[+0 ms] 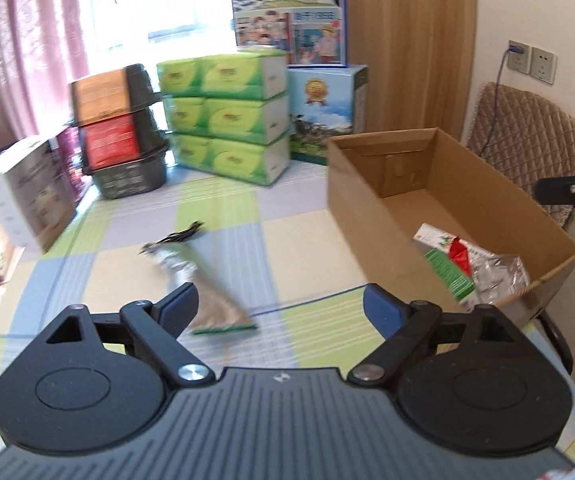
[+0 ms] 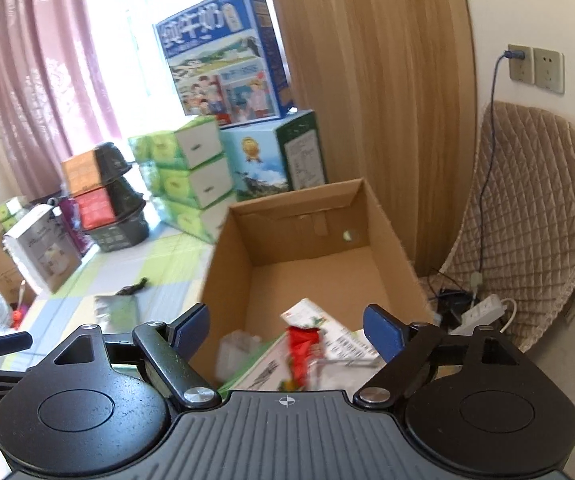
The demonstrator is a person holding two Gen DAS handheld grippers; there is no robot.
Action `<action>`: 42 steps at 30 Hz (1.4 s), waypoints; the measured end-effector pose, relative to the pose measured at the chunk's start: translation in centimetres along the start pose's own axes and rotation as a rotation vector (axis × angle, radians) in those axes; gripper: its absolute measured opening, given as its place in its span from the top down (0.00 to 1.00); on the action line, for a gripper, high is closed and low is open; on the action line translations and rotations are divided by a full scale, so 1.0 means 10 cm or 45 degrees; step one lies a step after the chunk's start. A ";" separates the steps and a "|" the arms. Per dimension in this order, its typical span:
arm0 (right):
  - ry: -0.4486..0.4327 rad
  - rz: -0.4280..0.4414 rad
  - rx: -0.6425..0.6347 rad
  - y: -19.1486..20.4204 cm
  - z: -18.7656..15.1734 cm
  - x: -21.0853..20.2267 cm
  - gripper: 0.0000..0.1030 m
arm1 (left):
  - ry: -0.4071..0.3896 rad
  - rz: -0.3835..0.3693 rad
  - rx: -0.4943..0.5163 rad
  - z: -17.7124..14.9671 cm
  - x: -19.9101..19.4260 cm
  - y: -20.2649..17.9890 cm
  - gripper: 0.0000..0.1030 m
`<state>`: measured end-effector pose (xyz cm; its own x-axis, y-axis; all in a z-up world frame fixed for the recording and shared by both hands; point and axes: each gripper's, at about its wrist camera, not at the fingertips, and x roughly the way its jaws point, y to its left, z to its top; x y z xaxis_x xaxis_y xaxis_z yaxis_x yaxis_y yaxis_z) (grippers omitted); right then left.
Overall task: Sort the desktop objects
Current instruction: 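Move both tools back over the silver foil bag and black cable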
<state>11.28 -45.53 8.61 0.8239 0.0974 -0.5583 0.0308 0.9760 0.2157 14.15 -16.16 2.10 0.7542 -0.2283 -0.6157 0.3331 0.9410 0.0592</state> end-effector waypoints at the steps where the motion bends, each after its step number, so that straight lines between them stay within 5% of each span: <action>1: -0.005 0.010 -0.007 0.06 -0.03 -0.06 0.19 | 0.001 0.014 -0.005 -0.04 -0.06 0.05 0.14; 13: -0.064 0.155 -0.107 0.85 -0.26 -0.63 0.03 | -0.025 0.144 -0.038 -0.36 -0.85 0.51 0.01; 24: -0.062 0.225 -0.174 1.29 -0.34 -0.75 0.02 | -0.021 0.241 -0.102 -0.61 -1.04 1.02 0.01; 33: -0.009 0.283 -0.250 1.72 -0.51 -0.15 0.02 | 0.019 0.272 -0.181 -0.71 -0.48 1.51 0.01; 42: 0.154 0.306 -0.397 2.04 -0.64 1.15 0.02 | 0.057 0.287 -0.176 -0.68 0.49 1.99 0.01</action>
<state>17.77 -23.28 1.49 0.7137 0.3339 -0.6158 -0.3430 0.9331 0.1084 20.59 3.20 -5.09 0.7739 -0.0009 -0.6333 0.0768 0.9928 0.0924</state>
